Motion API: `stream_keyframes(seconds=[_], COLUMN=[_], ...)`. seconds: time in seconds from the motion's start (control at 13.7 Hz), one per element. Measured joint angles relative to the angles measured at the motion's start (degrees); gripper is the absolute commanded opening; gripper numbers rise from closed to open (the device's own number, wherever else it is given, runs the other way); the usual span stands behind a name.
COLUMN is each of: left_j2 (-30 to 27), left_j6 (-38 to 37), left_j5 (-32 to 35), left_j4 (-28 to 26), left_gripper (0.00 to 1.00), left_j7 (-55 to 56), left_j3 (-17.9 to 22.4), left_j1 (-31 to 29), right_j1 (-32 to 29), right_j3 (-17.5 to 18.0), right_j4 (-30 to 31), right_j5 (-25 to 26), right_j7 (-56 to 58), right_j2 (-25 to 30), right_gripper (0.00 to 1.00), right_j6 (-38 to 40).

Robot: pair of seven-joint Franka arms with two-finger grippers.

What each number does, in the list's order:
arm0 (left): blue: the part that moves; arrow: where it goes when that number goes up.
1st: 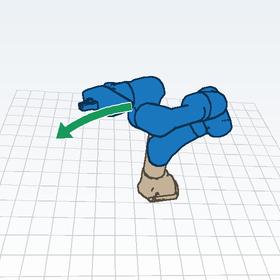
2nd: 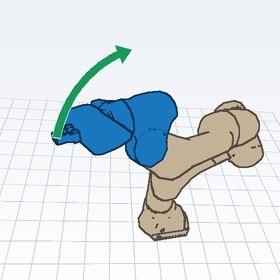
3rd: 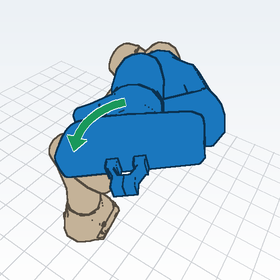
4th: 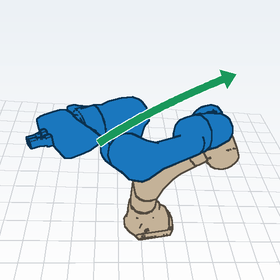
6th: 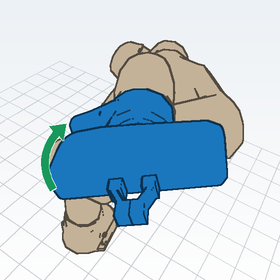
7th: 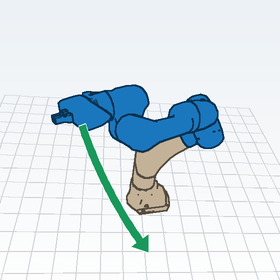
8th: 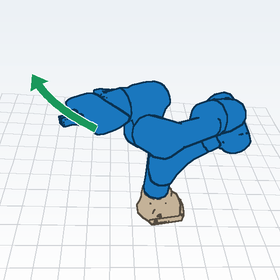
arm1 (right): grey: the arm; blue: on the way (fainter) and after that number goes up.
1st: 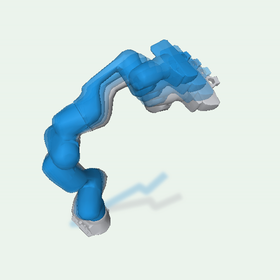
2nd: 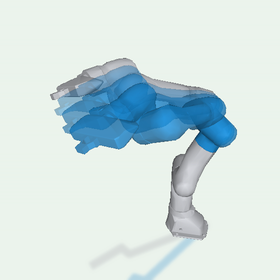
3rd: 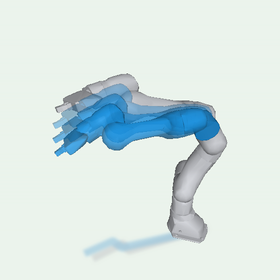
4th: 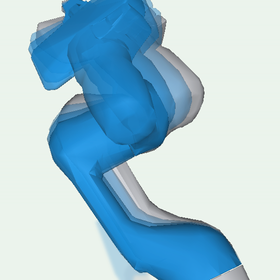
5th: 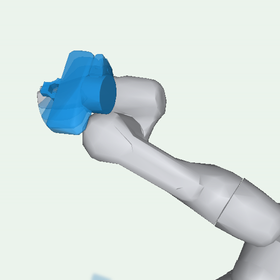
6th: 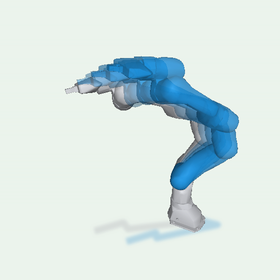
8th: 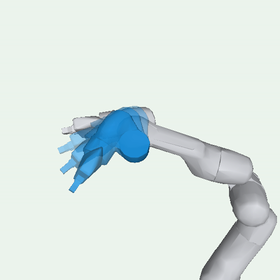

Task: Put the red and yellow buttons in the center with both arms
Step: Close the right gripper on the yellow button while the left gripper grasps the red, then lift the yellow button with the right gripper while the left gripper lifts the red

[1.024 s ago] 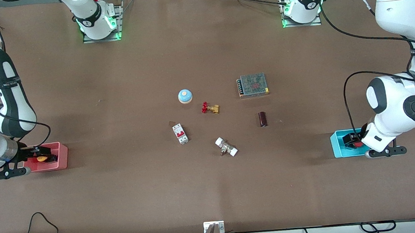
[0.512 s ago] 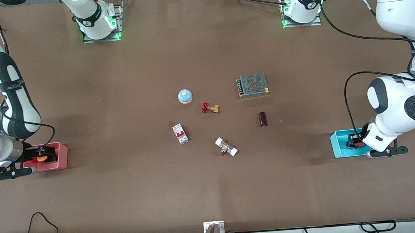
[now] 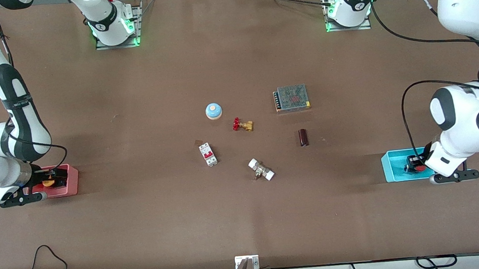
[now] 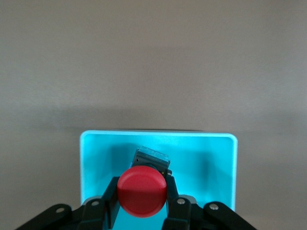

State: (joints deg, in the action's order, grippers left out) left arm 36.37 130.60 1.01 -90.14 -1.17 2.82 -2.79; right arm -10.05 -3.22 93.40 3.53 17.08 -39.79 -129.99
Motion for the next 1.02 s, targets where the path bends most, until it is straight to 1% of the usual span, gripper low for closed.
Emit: stream_keyframes(seconds=[0.07,0.15,0.22,0.44,0.73,0.88,1.02], left_j2=[-1.4,-2.9,-4.6,-8.6,-10.1,-10.1,-10.0], left_j6=[-1.8,-3.3,-5.0,-9.8,-12.7,-13.3,-13.7], left_j5=[0.0,0.0,0.0,0.0,0.0,0.0,0.0], left_j4=[0.5,0.8,1.0,1.4,1.5,1.5,1.5], left_gripper=[0.2,0.2,0.2,0.2,0.2,0.2,0.2], left_j7=[0.0,0.0,0.0,0.5,6.7,11.3,16.2], left_j3=[-0.1,-0.1,-0.2,-0.9,-1.5,-1.6,-1.7], left_j1=[0.2,0.5,0.8,2.0,6.5,9.6,12.7], right_j1=[0.0,0.0,0.0,0.0,0.0,0.0,0.1], right_j3=[0.0,0.0,0.0,0.0,0.0,0.0,0.0], right_j4=[0.0,-0.1,-0.1,-0.4,-0.6,-1.4,-3.0], right_j5=[0.0,0.0,0.0,0.0,0.0,0.0,0.0], right_j7=[0.0,0.0,0.0,0.0,0.0,0.0,0.1], right_j2=[0.0,0.0,0.0,-0.2,-0.2,-0.2,0.5], right_gripper=[0.64,0.6,0.52,0.44,0.39,0.39,0.39], right_j6=[0.0,0.0,0.0,0.0,0.0,0.1,1.9])
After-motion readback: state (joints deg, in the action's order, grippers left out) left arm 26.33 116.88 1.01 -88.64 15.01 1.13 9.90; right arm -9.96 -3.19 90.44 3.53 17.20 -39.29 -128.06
